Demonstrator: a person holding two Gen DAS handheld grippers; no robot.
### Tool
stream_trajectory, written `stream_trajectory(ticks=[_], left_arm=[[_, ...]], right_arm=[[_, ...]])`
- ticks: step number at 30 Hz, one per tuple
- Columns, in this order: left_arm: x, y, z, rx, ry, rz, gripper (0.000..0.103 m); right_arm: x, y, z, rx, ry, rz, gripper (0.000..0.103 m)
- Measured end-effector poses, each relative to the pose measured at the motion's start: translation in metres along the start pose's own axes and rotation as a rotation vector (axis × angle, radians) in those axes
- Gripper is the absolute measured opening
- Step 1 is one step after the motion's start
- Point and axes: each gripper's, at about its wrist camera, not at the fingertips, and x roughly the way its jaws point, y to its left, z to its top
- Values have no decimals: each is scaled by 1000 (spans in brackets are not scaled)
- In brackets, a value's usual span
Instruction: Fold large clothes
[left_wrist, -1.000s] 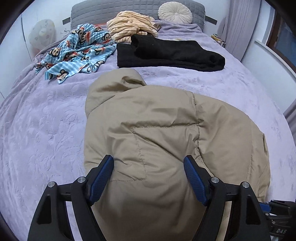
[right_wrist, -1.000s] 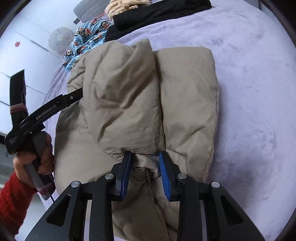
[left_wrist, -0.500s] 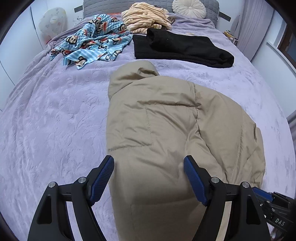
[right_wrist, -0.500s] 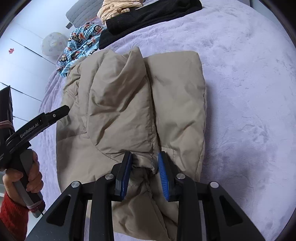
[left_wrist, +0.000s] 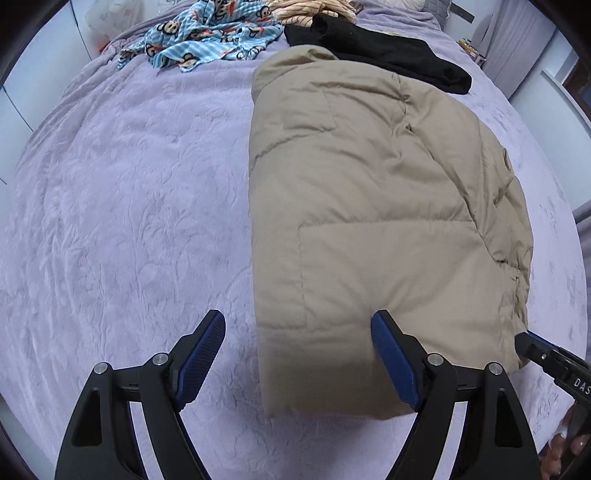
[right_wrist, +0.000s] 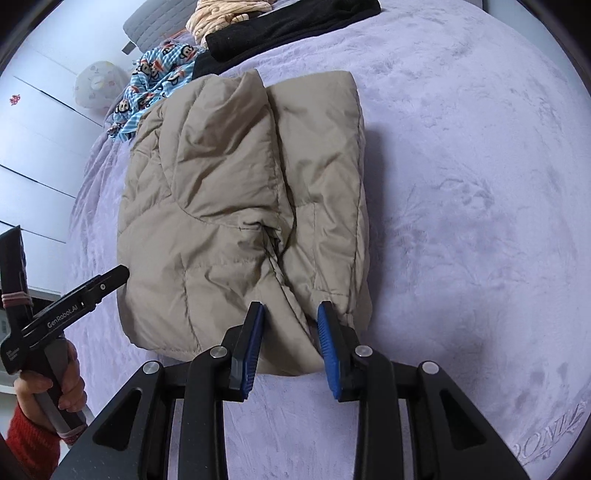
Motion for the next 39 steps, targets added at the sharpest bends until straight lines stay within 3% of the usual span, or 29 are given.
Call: stream_trajectory(ticks=[15, 22, 27, 35, 36, 37, 39], left_arm=[[-45, 5, -51, 1, 72, -36, 83], [-64, 5, -62, -1, 49, -20, 83], [-75, 2, -65, 8, 36, -42, 83], [-91, -2, -73, 42, 9, -11, 83], [-93, -2, -74, 46, 2, -3, 89], [-95, -1, -75, 48, -4, 2, 103], [-100, -1, -76, 52, -26, 12, 103]], right_arm=[[-42, 3, -23, 58, 12, 4, 34], [-49, 2, -42, 107, 41, 22, 34], [-55, 10, -50, 95, 45, 17, 34], [-62, 20, -55, 75, 39, 5, 34], [-63, 21, -55, 73, 37, 6, 34], [-64, 22, -56, 70, 35, 5, 34], [-66, 25, -56, 66, 32, 6, 36]])
